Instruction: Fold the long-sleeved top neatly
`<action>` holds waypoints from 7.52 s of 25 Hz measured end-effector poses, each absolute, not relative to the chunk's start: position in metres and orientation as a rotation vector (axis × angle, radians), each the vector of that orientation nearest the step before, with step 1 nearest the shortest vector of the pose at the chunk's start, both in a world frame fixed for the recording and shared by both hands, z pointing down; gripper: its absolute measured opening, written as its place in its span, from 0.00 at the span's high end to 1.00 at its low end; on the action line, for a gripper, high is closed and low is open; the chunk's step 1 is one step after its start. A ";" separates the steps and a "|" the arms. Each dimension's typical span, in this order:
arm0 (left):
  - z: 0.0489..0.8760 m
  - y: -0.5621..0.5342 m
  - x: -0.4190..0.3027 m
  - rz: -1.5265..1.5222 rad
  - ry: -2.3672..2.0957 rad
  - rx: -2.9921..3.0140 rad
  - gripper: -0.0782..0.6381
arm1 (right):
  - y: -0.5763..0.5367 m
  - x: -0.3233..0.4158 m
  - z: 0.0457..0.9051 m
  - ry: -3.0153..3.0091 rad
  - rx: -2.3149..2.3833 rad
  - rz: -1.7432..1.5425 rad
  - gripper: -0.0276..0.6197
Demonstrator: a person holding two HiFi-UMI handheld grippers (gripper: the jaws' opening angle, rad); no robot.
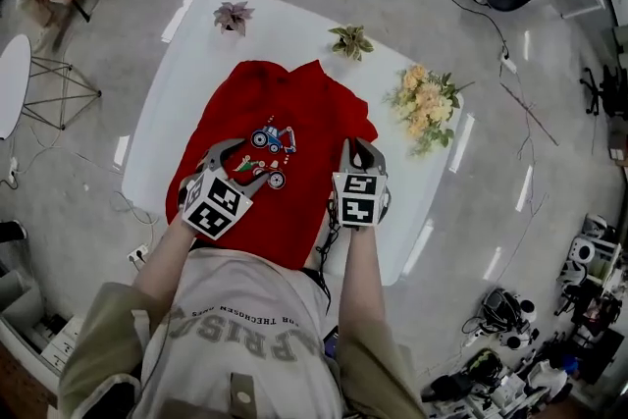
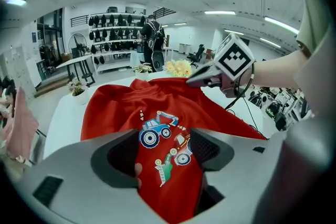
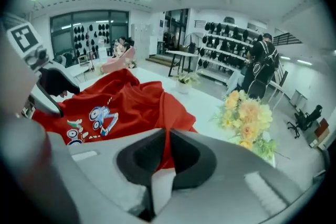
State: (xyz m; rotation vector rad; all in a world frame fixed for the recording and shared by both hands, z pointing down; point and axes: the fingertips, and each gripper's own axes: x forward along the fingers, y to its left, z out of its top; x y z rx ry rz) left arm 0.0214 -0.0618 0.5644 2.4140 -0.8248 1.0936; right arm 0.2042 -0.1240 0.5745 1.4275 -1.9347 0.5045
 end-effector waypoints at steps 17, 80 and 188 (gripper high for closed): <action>0.582 -0.042 0.032 1.107 -0.775 2.385 0.46 | 0.025 0.159 0.580 -2.119 0.940 0.560 0.79; 0.562 -0.084 -0.013 1.202 -0.882 2.491 0.84 | 0.009 0.176 0.586 -2.090 1.057 0.893 0.90; 0.572 0.026 -0.036 1.266 -0.698 2.366 0.48 | -0.031 0.210 0.540 -2.014 1.307 0.557 0.53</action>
